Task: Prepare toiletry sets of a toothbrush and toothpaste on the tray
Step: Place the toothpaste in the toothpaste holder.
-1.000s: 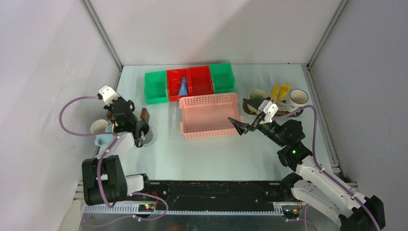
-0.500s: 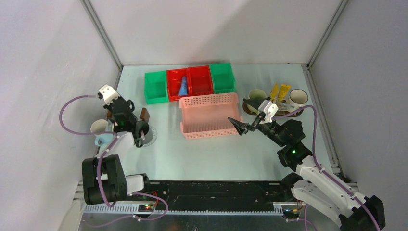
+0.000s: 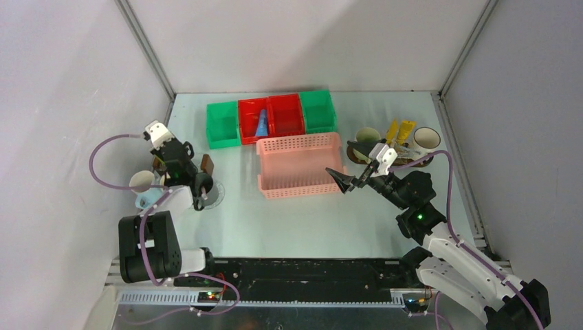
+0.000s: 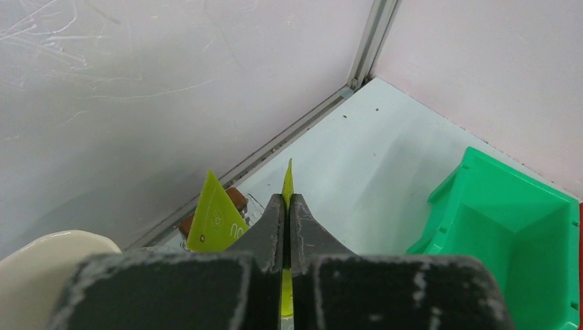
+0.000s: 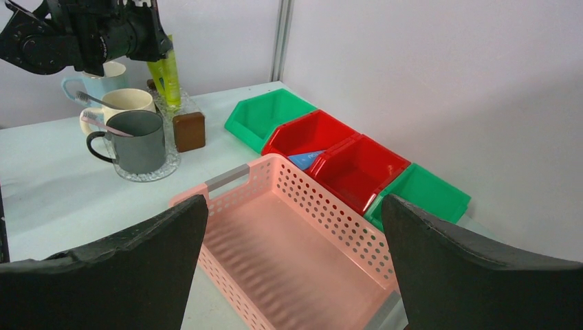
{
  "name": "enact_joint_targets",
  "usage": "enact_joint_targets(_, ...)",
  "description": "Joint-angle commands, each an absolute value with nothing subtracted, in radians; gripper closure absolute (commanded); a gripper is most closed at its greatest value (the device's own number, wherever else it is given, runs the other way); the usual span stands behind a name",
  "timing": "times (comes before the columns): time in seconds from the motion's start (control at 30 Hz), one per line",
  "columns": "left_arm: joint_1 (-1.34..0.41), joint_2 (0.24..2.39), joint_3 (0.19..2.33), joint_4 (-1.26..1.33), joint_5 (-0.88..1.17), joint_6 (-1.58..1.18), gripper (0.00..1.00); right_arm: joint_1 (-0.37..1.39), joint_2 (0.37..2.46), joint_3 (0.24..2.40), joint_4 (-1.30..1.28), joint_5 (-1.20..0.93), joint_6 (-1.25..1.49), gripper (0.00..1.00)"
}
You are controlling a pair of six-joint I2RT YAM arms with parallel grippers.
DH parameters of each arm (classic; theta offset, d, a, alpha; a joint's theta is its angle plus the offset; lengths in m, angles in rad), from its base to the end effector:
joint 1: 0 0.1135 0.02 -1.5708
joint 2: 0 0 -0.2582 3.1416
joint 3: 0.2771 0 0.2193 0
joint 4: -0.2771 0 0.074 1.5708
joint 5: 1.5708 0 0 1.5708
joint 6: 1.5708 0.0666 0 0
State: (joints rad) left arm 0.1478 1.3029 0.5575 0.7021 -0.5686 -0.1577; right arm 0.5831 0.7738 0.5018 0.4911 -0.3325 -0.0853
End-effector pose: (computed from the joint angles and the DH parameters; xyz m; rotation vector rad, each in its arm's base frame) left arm 0.2690 0.0763 0.2579 -0.6712 1.4808 0.4501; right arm 0.1452 0.1218 0.3248 -0.7168 1.1945 0.6407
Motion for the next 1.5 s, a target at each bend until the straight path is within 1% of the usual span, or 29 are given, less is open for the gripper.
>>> enact_joint_targets(0.0,0.159,1.304,0.55,0.785,-0.57,-0.179,0.97,0.582,0.766,0.494,0.513,-0.327,-0.102,0.0)
enact_joint_targets(0.1,0.159,1.308,0.526,0.785,-0.576,-0.197,0.93,0.583,0.764,0.491,0.516,-0.325,-0.104,0.01)
enact_joint_targets(0.2,0.16,1.315,0.51,0.788,-0.58,-0.207,0.85,0.582,0.762,0.491,0.516,-0.323,-0.108,0.01)
enact_joint_targets(0.4,0.159,1.328,0.482,0.794,-0.595,-0.237,0.81,0.583,0.753,0.487,0.516,-0.322,-0.111,0.01)
enact_joint_targets(0.53,0.159,1.318,0.471,0.793,-0.6,-0.241,0.75,0.582,0.742,0.483,0.513,-0.321,-0.115,0.01)
enact_joint_targets(0.6,0.159,1.298,0.468,0.781,-0.603,-0.24,0.68,0.582,0.736,0.483,0.511,-0.32,-0.116,0.0)
enact_joint_targets(0.63,0.16,1.288,0.469,0.769,-0.601,-0.237,0.61,0.582,0.734,0.483,0.509,-0.321,-0.117,0.01)
enact_joint_targets(0.67,0.16,1.267,0.473,0.761,-0.597,-0.227,0.58,0.583,0.73,0.483,0.508,-0.321,-0.118,0.0)
enact_joint_targets(0.7,0.16,1.255,0.477,0.738,-0.594,-0.221,0.51,0.582,0.729,0.483,0.508,-0.321,-0.119,0.01)
enact_joint_targets(0.73,0.16,1.23,0.487,0.724,-0.588,-0.211,0.47,0.582,0.726,0.483,0.506,-0.321,-0.12,0.0)
enact_joint_targets(0.8,0.159,1.189,0.508,0.667,-0.576,-0.201,0.35,0.582,0.722,0.483,0.506,-0.322,-0.122,0.01)
enact_joint_targets(0.83,0.16,1.162,0.515,0.625,-0.566,-0.2,0.32,0.582,0.721,0.483,0.506,-0.323,-0.123,0.01)
enact_joint_targets(0.87,0.16,1.149,0.531,0.582,-0.559,-0.2,0.27,0.583,0.718,0.484,0.506,-0.323,-0.123,0.01)
enact_joint_targets(0.9,0.159,1.121,0.538,0.561,-0.546,-0.2,0.24,0.583,0.717,0.483,0.505,-0.324,-0.124,0.01)
enact_joint_targets(1.0,0.158,1.069,0.583,0.454,-0.516,-0.205,0.11,0.584,0.708,0.483,0.503,-0.323,-0.128,0.01)
enact_joint_targets(1.03,0.156,1.046,0.595,0.427,-0.502,-0.213,0.09,0.585,0.706,0.483,0.501,-0.321,-0.131,0.01)
enact_joint_targets(1.07,0.156,1.036,0.622,0.365,-0.497,-0.219,0.05,0.585,0.703,0.483,0.5,-0.32,-0.132,0.0)
enact_joint_targets(1.17,0.157,0.999,0.691,0.233,-0.458,-0.249,0.01,0.586,0.695,0.483,0.494,-0.315,-0.135,0.01)
enact_joint_targets(1.33,0.149,1.001,0.853,-0.009,-0.358,-0.277,0.0,0.588,0.683,0.483,0.486,-0.294,-0.129,0.0)
enact_joint_targets(1.47,0.104,1.045,0.967,-0.132,-0.291,-0.28,0.0,0.589,0.671,0.484,0.478,-0.258,-0.106,0.01)
